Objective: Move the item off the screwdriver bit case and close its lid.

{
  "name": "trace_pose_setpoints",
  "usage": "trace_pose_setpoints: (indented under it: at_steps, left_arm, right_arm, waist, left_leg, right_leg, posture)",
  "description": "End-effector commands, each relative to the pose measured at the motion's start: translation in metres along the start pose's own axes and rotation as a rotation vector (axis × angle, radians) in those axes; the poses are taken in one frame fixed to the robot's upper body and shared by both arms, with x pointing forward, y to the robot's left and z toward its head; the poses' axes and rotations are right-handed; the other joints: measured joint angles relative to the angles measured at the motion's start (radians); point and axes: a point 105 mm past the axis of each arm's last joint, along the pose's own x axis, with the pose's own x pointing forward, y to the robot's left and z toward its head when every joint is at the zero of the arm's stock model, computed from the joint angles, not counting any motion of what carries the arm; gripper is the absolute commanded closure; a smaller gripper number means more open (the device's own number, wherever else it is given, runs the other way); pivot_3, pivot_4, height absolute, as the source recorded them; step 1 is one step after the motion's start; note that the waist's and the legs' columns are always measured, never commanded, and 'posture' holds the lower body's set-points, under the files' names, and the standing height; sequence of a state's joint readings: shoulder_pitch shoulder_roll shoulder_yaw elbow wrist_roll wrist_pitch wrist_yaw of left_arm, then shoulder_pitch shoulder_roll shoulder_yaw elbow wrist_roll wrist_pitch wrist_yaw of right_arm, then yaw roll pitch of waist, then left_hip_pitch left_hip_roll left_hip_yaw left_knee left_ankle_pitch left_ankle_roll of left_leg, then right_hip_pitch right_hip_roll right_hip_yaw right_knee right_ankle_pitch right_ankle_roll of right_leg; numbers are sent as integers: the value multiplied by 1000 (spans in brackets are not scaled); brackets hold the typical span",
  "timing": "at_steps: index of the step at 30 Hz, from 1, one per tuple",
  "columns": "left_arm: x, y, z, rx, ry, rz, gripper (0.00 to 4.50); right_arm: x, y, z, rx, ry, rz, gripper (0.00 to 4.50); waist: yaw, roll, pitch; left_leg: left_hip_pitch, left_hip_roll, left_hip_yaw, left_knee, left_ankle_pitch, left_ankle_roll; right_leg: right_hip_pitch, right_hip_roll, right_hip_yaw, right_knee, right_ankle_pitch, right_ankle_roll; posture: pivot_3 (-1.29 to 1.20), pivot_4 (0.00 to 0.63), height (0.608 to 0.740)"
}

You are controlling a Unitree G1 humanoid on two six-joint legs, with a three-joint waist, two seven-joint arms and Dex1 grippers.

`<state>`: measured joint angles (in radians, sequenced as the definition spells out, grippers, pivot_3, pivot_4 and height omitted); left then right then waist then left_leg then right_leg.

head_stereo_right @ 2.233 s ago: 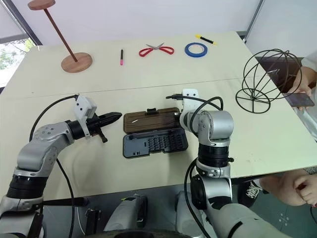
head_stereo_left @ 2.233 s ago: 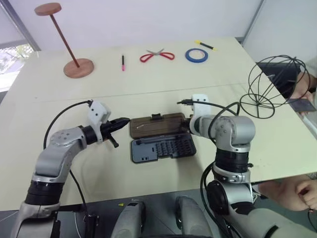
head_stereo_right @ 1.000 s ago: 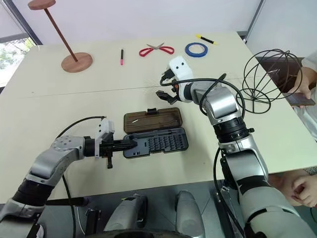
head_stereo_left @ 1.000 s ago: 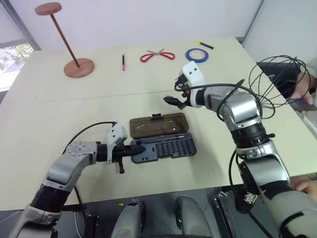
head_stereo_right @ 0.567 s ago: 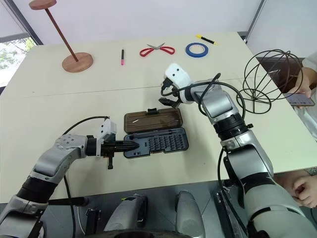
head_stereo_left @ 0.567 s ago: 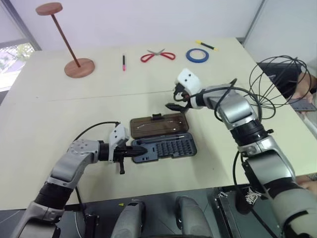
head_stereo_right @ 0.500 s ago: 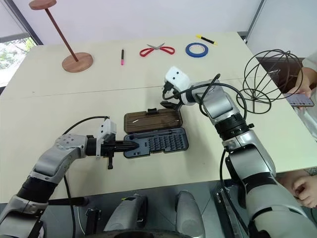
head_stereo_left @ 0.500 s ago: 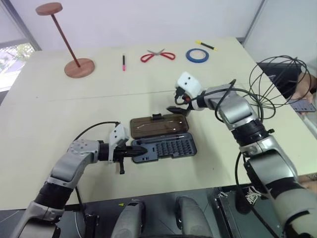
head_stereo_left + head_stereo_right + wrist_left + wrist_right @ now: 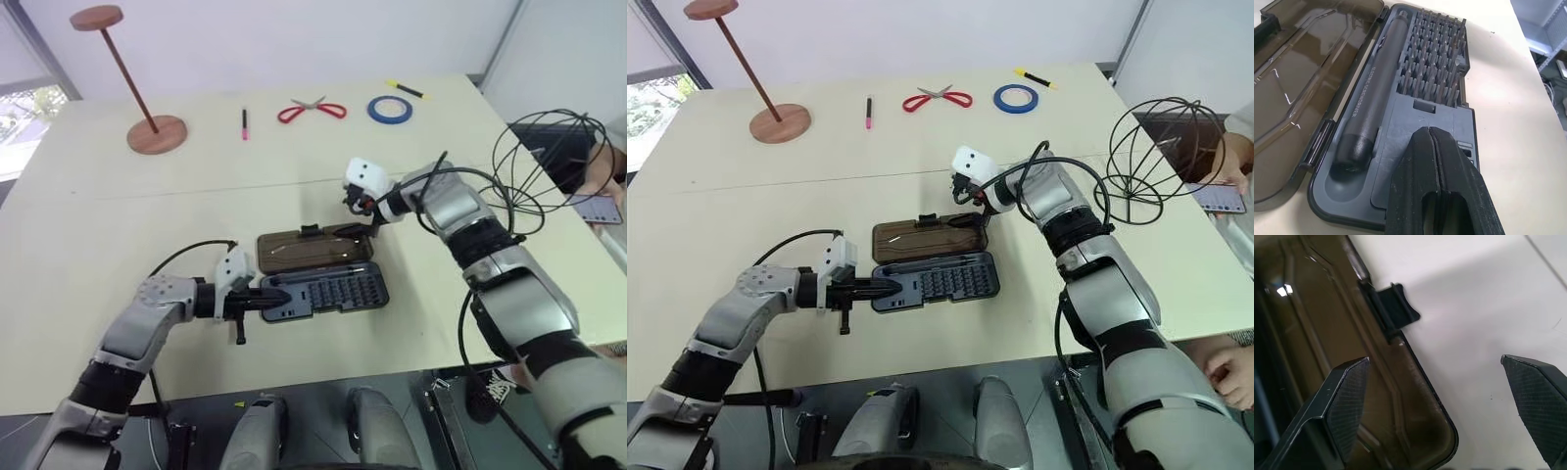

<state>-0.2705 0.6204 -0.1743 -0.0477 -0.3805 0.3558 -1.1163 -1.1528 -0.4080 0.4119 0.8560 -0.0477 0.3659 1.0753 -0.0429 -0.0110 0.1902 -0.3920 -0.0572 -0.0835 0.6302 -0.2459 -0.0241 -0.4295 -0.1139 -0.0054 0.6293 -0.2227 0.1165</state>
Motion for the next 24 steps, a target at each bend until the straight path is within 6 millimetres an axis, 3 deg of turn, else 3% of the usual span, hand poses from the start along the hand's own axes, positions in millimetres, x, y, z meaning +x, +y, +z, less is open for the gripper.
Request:
trace_pose_setpoints:
  at_steps: [1,12,15,22,24]
  left_arm:
    - [-3,0,-13,-23,43,25,4500]
    - [-3,0,-11,-15,35,47,4500]
    - [-3,0,-10,-14,34,52,4500]
    - [-5,1,-9,-9,32,63,4500]
    - [-5,2,-8,-8,31,67,4500]
  right_arm:
    - [-5,-11,7,-6,-24,-43,16]
    - [1,-15,-7,1,14,-57,16]
    - [4,-12,-8,-1,19,-44,829]
    - [9,-3,-13,-34,39,10,4237]
    - [10,-1,-14,-52,47,20,4494]
  waist:
    - [0,0,0]
    - [-1,0,0]
    - [-1,0,0]
    - [-3,0,-2]
    - [-4,0,-2]
  left_leg:
    - [0,0,0,0,0,0]
    - [0,0,0,0,0,0]
    - [0,0,0,0,0,0]
    - [2,0,0,1,0,0]
    - [6,0,0,0,0,0]
  right_leg:
    - [0,0,0,0,0,0]
    - [0,0,0,0,0,0]
    - [0,0,0,1,0,0]
    - [1,0,0,1,0,0]
    - [5,1,0,1,0,0]
  posture:
    - [0,150,740]
    - [0,150,740]
    - [0,150,740]
    - [0,150,740]
    - [0,150,740]
